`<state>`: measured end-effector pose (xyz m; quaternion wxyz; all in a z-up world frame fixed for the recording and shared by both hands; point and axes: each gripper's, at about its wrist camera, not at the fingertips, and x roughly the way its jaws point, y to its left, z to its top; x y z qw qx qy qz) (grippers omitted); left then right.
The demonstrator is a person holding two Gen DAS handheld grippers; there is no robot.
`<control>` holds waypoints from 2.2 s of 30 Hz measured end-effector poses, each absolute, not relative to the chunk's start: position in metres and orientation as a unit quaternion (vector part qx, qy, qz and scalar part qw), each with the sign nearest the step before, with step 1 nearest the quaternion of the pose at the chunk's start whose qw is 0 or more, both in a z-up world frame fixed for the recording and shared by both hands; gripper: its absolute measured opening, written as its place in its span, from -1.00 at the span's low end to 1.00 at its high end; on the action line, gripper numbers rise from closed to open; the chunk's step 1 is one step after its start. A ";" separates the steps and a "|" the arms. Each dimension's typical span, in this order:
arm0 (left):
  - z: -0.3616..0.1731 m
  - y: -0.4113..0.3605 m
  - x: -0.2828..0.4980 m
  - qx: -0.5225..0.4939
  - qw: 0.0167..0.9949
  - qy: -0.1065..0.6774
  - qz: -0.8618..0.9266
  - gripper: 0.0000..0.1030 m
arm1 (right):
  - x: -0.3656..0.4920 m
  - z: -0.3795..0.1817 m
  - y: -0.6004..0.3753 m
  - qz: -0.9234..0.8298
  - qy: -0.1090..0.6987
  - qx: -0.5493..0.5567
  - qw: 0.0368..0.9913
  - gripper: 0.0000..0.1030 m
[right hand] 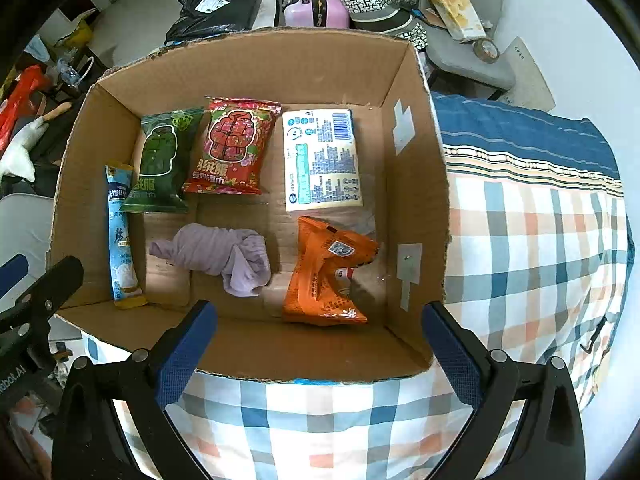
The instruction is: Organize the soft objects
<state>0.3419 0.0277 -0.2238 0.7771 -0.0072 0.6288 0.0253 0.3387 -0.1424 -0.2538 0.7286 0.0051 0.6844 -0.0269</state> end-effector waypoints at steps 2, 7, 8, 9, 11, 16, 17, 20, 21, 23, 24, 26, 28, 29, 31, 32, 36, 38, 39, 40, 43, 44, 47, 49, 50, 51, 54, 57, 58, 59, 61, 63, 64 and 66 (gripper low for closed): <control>-0.219 0.028 0.339 -0.010 0.780 0.625 0.024 0.87 | 0.337 -0.250 -0.144 -0.029 0.682 0.006 0.730 1.00; -0.196 0.025 0.326 -0.012 0.795 0.606 0.029 0.87 | 0.331 -0.236 -0.146 -0.029 0.674 0.009 0.738 1.00; -0.191 0.026 0.322 -0.014 0.798 0.602 0.029 0.86 | 0.329 -0.232 -0.146 -0.028 0.670 0.009 0.741 1.00; -0.184 0.026 0.317 -0.016 0.802 0.596 0.031 0.86 | 0.326 -0.227 -0.146 -0.028 0.666 0.009 0.746 1.00; -0.167 0.025 0.304 -0.018 0.814 0.580 0.033 0.86 | 0.318 -0.212 -0.148 -0.027 0.655 0.010 0.755 1.00; -0.120 0.021 0.272 -0.014 0.838 0.544 0.033 0.86 | 0.291 -0.165 -0.154 -0.024 0.616 0.015 0.787 1.00; -0.109 0.020 0.263 -0.012 0.842 0.539 0.031 0.87 | 0.285 -0.156 -0.156 -0.023 0.608 0.016 0.793 1.00; -0.080 0.018 0.240 -0.011 0.854 0.519 0.024 0.87 | 0.260 -0.122 -0.163 -0.018 0.584 0.026 0.811 1.00; -0.071 0.018 0.233 -0.011 0.858 0.512 0.023 0.87 | 0.250 -0.110 -0.165 -0.015 0.576 0.028 0.817 1.00; -0.057 0.017 0.222 -0.009 0.864 0.503 0.021 0.87 | 0.235 -0.091 -0.167 -0.012 0.564 0.026 0.826 1.00; -0.049 0.017 0.215 -0.011 0.867 0.497 0.020 0.86 | 0.227 -0.081 -0.168 -0.010 0.559 0.027 0.829 1.00; -0.034 0.015 0.202 -0.010 0.873 0.488 0.016 0.87 | 0.214 -0.065 -0.170 -0.006 0.550 0.027 0.835 1.00; -0.023 0.014 0.192 -0.006 0.876 0.482 0.016 0.87 | 0.202 -0.050 -0.171 -0.003 0.544 0.028 0.838 1.00; -0.017 0.013 0.186 -0.005 0.879 0.477 0.018 0.87 | 0.196 -0.042 -0.171 0.000 0.542 0.028 0.840 1.00; -0.009 0.013 0.176 -0.008 0.880 0.474 0.018 0.87 | 0.184 -0.026 -0.171 0.002 0.536 0.025 0.844 1.00; -0.006 0.014 0.172 -0.012 0.881 0.473 0.016 0.87 | 0.179 -0.020 -0.170 0.003 0.530 0.024 0.847 1.00; 0.006 0.014 0.156 -0.018 0.883 0.469 0.012 0.87 | 0.158 0.008 -0.170 0.009 0.515 0.023 0.857 1.00; 0.012 0.012 0.150 -0.018 0.884 0.467 0.011 0.86 | 0.149 0.019 -0.169 0.013 0.509 0.023 0.860 1.00; 0.015 0.012 0.147 -0.019 0.884 0.467 0.009 0.87 | 0.146 0.022 -0.168 0.015 0.507 0.021 0.862 1.00; 0.018 0.011 0.144 -0.020 0.885 0.466 0.009 0.87 | 0.142 0.027 -0.167 0.017 0.504 0.020 0.863 1.00; 0.024 0.009 0.138 -0.021 0.885 0.464 0.009 0.86 | 0.131 0.041 -0.165 0.021 0.495 0.019 0.868 1.00; 0.027 0.009 0.136 -0.021 0.886 0.462 0.010 0.86 | 0.127 0.046 -0.166 0.022 0.491 0.020 0.871 1.00; 0.034 0.007 0.130 -0.018 0.890 0.455 0.011 0.86 | 0.119 0.059 -0.168 0.018 0.479 0.018 0.877 1.00; 0.038 0.006 0.128 -0.017 0.893 0.450 0.010 0.87 | 0.115 0.064 -0.169 0.016 0.474 0.018 0.880 1.00; 0.040 0.007 0.127 -0.017 0.893 0.449 0.010 0.87 | 0.114 0.066 -0.170 0.016 0.474 0.019 0.880 1.00; 0.042 0.007 0.126 -0.017 0.894 0.448 0.010 0.87 | 0.113 0.067 -0.171 0.014 0.474 0.017 0.880 1.00; 0.045 0.006 0.125 -0.017 0.896 0.444 0.010 0.87 | 0.114 0.069 -0.173 0.012 0.475 0.018 0.880 1.00; 0.045 0.007 0.125 -0.017 0.896 0.443 0.011 0.86 | 0.113 0.071 -0.175 0.010 0.473 0.020 0.881 1.00; 0.046 0.006 0.125 -0.017 0.896 0.444 0.011 0.86 | 0.114 0.070 -0.175 0.010 0.473 0.018 0.881 1.00; 0.046 0.007 0.125 -0.017 0.896 0.444 0.011 0.87 | 0.114 0.071 -0.175 0.009 0.471 0.017 0.882 1.00; 0.046 0.007 0.125 -0.017 0.896 0.443 0.012 0.87 | 0.113 0.073 -0.174 0.009 0.470 0.016 0.882 1.00; 0.047 0.007 0.125 -0.016 0.896 0.443 0.011 0.87 | 0.112 0.074 -0.175 0.004 0.466 0.011 0.885 1.00; 0.046 0.007 0.125 -0.016 0.896 0.443 0.012 0.87 | 0.113 0.076 -0.174 0.004 0.465 0.010 0.885 1.00; 0.047 0.008 0.124 -0.016 0.896 0.443 0.012 0.87 | 0.114 0.080 -0.175 0.004 0.463 0.010 0.886 1.00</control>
